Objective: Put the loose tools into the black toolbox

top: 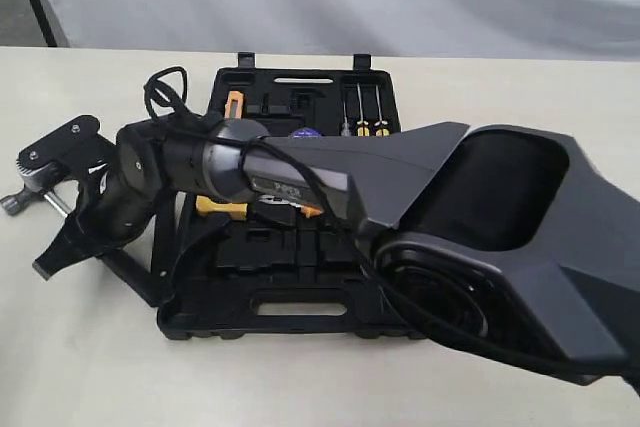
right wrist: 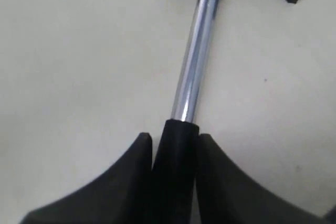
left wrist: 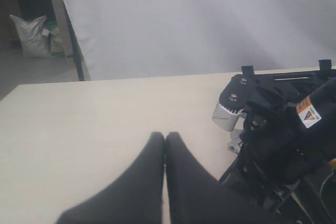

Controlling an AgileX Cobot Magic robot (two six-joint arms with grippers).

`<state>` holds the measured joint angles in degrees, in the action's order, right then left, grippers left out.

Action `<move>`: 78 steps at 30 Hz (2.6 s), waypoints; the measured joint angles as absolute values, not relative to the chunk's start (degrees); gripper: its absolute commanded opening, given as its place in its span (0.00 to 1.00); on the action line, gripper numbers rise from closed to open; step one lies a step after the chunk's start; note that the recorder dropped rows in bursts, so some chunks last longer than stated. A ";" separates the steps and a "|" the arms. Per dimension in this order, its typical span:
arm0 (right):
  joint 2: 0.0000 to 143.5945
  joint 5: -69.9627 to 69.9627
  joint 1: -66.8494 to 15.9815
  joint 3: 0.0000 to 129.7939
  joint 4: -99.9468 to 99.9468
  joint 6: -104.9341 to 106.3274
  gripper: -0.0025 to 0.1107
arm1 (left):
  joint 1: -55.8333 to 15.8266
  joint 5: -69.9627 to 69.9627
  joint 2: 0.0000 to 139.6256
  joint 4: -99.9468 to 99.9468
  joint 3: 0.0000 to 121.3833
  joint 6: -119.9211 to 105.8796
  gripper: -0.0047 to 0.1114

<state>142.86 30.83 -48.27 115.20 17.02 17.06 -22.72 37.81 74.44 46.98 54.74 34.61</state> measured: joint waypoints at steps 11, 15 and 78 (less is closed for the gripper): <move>136.41 52.68 -48.27 115.20 17.62 16.57 0.02 | -22.72 37.81 74.44 46.98 54.74 34.61 0.05; 135.93 60.74 -48.42 114.66 17.62 16.57 0.02 | -22.72 37.81 74.44 46.98 54.74 34.61 0.05; 132.49 49.00 -55.60 107.73 15.18 17.10 0.59 | -22.72 37.81 74.44 46.98 54.74 34.61 0.05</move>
<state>132.49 49.00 -55.60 107.73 15.18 17.10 -22.72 37.81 74.44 46.98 54.74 34.61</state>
